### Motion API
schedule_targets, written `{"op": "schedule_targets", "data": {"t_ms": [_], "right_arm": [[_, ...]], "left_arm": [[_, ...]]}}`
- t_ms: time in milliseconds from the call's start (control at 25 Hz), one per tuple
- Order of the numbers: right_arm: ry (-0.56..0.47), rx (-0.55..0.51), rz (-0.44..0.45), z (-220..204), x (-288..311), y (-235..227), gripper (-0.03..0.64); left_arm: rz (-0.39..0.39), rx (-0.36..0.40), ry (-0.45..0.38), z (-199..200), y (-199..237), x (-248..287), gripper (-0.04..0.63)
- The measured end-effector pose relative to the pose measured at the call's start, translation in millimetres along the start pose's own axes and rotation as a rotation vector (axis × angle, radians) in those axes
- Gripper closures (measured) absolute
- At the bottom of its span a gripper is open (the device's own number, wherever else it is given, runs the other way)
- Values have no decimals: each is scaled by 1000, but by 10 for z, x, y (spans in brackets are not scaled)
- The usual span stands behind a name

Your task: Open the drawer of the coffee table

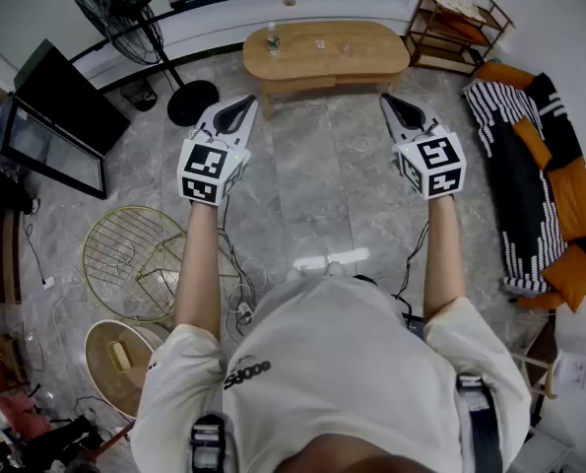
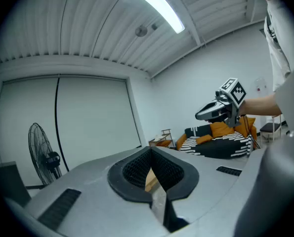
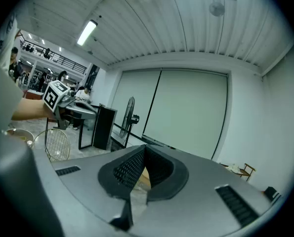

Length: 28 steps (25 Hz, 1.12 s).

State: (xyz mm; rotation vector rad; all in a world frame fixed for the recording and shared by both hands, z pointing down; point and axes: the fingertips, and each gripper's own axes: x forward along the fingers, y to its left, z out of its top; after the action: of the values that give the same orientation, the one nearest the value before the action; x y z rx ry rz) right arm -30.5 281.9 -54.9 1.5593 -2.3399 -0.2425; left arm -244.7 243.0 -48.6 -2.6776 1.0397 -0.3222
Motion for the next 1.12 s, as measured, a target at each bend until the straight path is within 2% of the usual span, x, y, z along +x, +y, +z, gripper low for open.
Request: {"op": "schedule_targets", "data": {"t_ms": [360, 560, 760, 920, 1120], "right_arm": [[21, 6, 28, -6, 215, 162, 624], [0, 41, 32, 46, 328, 301, 624], [36, 72, 58, -38, 467, 321, 624], [27, 100, 61, -116, 625, 134, 624], [10, 123, 37, -300, 922, -318, 624]], "left_arm": [[4, -33, 16, -193, 207, -59, 577], [-12, -44, 40, -382, 326, -109, 577], [-9, -59, 53, -491, 410, -32, 577], [-9, -69, 67, -564, 452, 204, 577], [15, -117, 101, -692, 574, 679, 577]]}}
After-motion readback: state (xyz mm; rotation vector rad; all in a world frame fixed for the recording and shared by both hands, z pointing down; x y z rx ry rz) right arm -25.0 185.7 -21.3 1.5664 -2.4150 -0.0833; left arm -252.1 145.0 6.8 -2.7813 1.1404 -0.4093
